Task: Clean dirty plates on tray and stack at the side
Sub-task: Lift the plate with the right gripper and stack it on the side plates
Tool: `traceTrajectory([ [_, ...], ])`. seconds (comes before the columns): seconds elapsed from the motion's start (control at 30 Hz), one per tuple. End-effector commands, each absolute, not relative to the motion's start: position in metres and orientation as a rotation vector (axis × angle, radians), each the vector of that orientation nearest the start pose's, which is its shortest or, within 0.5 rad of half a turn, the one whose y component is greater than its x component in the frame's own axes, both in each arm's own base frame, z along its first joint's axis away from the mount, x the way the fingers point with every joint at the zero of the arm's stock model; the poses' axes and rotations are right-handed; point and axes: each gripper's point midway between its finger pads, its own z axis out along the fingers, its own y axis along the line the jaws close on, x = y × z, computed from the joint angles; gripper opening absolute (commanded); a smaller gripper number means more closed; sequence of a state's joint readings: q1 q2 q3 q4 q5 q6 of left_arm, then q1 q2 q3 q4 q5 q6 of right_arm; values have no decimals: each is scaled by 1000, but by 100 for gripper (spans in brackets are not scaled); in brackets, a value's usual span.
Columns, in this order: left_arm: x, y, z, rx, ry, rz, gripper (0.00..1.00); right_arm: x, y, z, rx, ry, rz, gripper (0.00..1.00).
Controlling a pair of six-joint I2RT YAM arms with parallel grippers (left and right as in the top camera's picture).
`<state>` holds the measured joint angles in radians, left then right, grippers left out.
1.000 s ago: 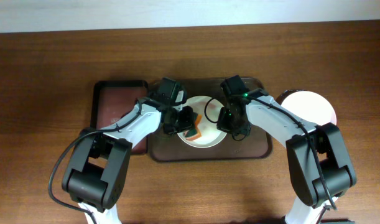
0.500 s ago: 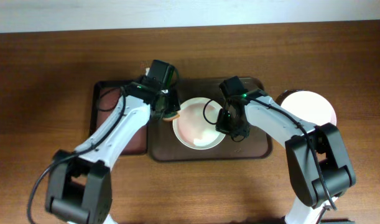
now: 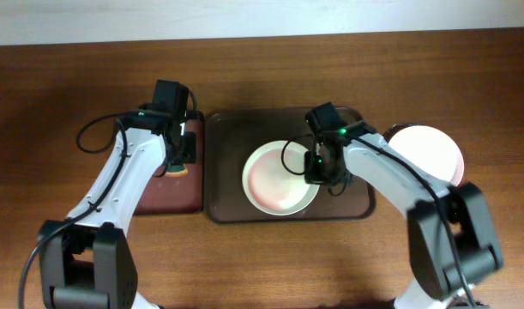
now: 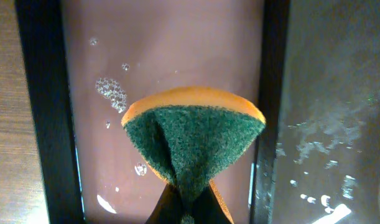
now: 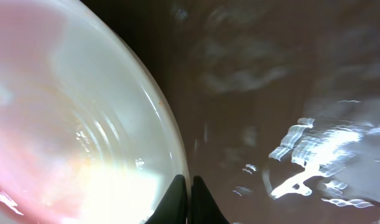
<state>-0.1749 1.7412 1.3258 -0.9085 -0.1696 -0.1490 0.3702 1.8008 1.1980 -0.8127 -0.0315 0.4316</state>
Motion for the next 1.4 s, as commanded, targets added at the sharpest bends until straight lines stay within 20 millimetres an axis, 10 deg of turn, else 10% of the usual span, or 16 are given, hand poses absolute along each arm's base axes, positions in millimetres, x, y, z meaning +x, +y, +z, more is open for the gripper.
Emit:
traceTrajectory([
  [0.0, 365, -28, 72, 152, 2892, 225, 0, 346, 104, 86, 55, 2822, -84, 4],
  [0.27, 359, -35, 41, 148, 2889, 144, 0, 351, 63, 169, -15, 2502, -483, 4],
  [0.6, 351, -36, 26, 145, 2899, 117, 0, 334, 98, 249, -164, 2000, -980, 4],
  [0.77, 351, -38, 26, 147, 2899, 103, 3, 334, 98, 249, -158, 1998, -975, 4],
  [0.83, 351, -38, 26, 147, 2900, 104, 59, 336, 98, 246, -138, 2016, -945, 4],
  [0.87, 351, -38, 26, 148, 2900, 103, 71, 338, 97, 236, -97, 2070, -869, 4],
  [1.1, 355, -38, 27, 145, 2883, 100, 73, 356, 44, 164, 321, 2508, -326, 4],
  [1.23, 355, -38, 27, 145, 2883, 100, 73, 357, -26, 146, 732, 2597, 86, 4],
  [1.37, 355, -38, 27, 145, 2883, 100, 73, 329, -107, 138, 1101, 2528, 132, 4],
])
